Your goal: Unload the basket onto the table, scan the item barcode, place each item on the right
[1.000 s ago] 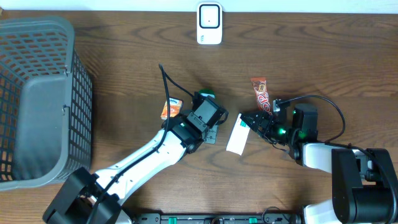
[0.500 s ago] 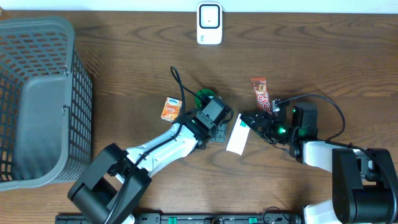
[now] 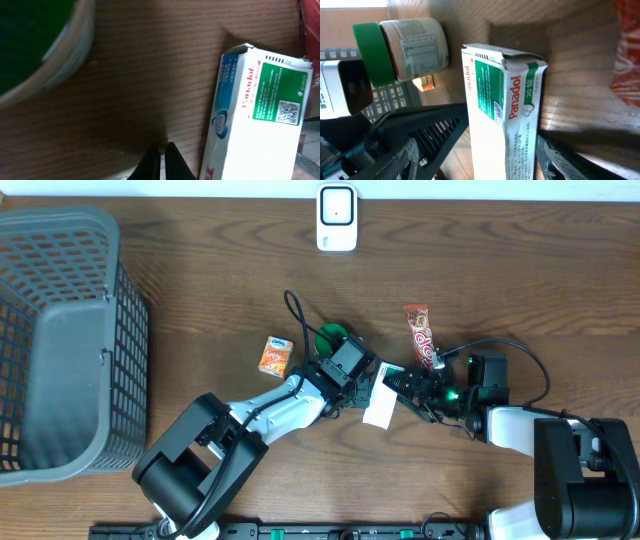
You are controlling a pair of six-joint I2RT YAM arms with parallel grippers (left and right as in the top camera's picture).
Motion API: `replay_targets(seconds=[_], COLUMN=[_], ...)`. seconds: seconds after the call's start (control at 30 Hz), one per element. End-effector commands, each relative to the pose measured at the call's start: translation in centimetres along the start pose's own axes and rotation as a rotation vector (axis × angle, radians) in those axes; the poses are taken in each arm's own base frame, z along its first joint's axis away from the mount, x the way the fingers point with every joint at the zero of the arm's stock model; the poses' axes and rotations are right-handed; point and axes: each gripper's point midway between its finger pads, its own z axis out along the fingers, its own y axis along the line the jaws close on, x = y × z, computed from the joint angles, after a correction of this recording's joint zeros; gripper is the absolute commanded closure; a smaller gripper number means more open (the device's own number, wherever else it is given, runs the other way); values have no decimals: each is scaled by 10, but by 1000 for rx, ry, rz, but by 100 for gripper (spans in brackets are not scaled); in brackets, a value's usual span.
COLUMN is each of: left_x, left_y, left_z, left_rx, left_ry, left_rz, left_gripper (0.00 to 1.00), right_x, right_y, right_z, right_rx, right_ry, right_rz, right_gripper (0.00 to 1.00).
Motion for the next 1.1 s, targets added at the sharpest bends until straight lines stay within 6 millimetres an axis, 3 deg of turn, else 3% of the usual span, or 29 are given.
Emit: replay_targets(seconds=[0.0,0.2,0.57,0.83,1.07], left_x=[31,33,34,34,34], left_y=[17,13,8,7,8], left_z=[19,19,19,19,19], left_rx=[-32,-7,16,21,21], left_ry=[118,129,141,141,142], left_rz=[-45,-44,-44,-44,-32], left_gripper=[93,93,93,93,93], right_x=[49,48,29,26,25], right_y=[-131,-130,-121,-119,-118], right_z=[-11,-11,-6,-6,-5], right_rx=[490,488,438,433,429], right_ry=[-37,-39,-97,-102,-103], right_rz=[246,244,180,167,153], right_gripper=[28,54,58,82,92])
